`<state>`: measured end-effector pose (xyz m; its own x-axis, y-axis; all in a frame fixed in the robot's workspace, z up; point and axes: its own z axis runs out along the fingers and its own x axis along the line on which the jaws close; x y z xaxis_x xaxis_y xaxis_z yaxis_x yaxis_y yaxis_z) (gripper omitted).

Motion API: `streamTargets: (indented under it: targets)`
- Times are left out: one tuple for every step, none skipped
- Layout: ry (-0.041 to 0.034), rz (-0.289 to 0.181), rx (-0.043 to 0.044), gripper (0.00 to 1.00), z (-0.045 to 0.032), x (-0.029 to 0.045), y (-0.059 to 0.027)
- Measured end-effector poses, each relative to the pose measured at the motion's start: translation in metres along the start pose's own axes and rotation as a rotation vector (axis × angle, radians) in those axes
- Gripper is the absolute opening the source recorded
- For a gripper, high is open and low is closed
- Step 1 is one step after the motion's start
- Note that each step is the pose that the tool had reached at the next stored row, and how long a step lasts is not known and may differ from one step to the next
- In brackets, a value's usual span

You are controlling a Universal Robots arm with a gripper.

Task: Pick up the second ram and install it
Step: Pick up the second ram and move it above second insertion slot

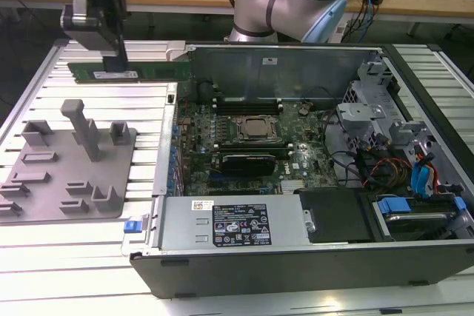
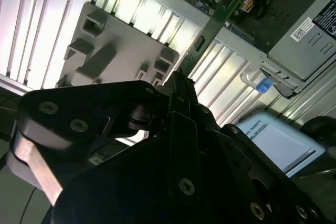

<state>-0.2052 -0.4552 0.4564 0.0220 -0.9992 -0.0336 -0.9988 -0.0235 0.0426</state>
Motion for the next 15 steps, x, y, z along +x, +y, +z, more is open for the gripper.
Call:
streamTargets:
  targets:
    - [0.0,0.0,-0.0001,0.09,-0.0002,0.0001,-0.0048]
    - [-0.0001,0.0,-0.0002,0.09,-0.0003,0.0002,-0.0092]
    - [-0.0001,0.0,-0.0004,0.09,-0.0005,0.0004,-0.015]
    - [-0.0001,0.0,-0.0006,0.09,-0.0007,0.0005,-0.0214]
    - [0.0,0.0,-0.0006,0.09,-0.0009,0.0006,-0.0244]
    - [-0.0001,0.0,-0.0007,0.09,-0.001,0.0007,-0.0276]
    - [-0.0001,0.0,-0.0008,0.09,-0.0011,0.0008,-0.0334]
    - [0.0,0.0,-0.0012,0.09,-0.0013,0.0009,-0.0393]
    - [-0.0001,0.0,-0.0016,0.09,-0.0014,0.0011,-0.0466]
    - [-0.0001,0.0,-0.0023,0.09,-0.0015,0.0014,-0.0564]
    - [-0.0002,0.0,-0.0027,0.09,-0.0016,0.0015,-0.0615]
    - [-0.0001,0.0,-0.0031,0.09,-0.0017,0.0016,-0.0656]
    - [0.0,0.0,-0.0036,0.09,-0.0017,0.0017,-0.0707]
    - [-0.0001,0.0,-0.0039,0.09,-0.0017,0.0018,-0.0744]
    - [-0.0002,0.0,-0.0045,0.09,-0.0015,0.002,-0.0823]
